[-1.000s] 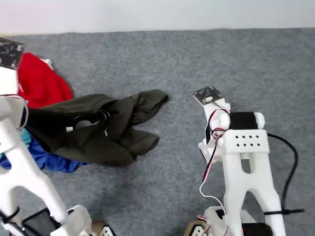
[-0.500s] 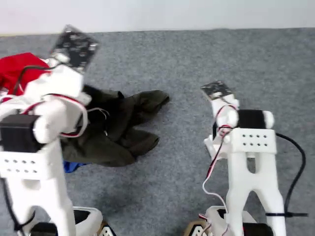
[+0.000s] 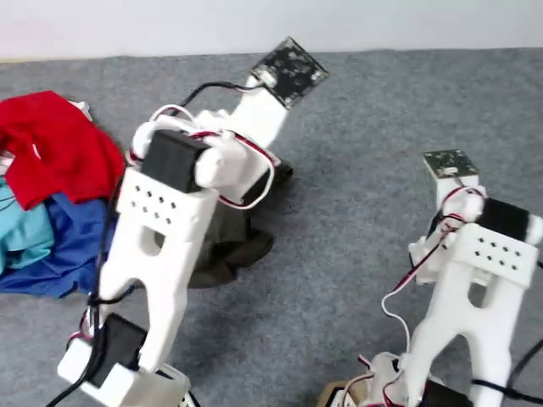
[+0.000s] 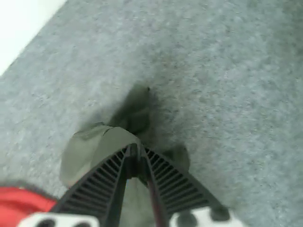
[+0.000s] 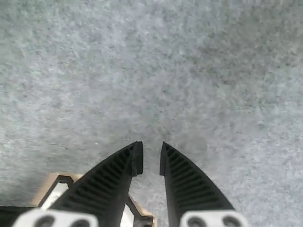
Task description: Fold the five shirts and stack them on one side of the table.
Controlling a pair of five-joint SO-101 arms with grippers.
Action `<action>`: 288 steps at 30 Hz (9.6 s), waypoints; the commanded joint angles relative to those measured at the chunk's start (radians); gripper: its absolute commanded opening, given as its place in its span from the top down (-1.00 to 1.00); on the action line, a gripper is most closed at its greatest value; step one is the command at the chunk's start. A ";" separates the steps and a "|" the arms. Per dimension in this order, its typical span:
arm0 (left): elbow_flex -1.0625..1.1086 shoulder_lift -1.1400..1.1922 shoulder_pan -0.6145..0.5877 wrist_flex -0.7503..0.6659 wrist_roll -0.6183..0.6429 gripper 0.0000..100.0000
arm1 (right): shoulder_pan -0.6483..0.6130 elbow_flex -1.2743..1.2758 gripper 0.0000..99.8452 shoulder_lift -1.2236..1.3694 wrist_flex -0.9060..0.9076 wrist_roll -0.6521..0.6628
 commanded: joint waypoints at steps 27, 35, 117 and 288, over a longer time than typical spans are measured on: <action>-0.182 -0.005 -0.259 0.020 0.080 0.76 | -0.291 0.017 0.84 -0.002 -0.045 -0.216; -0.084 -0.118 -0.583 0.020 0.077 0.76 | -0.585 -0.155 0.84 -0.001 -0.136 -0.608; 1.015 -0.813 -0.872 -0.367 -0.072 0.76 | -0.796 -1.324 0.98 0.886 0.136 -0.531; -0.104 -0.732 -0.164 0.020 -0.199 1.00 | 0.351 -1.137 0.98 -0.269 -0.421 -0.338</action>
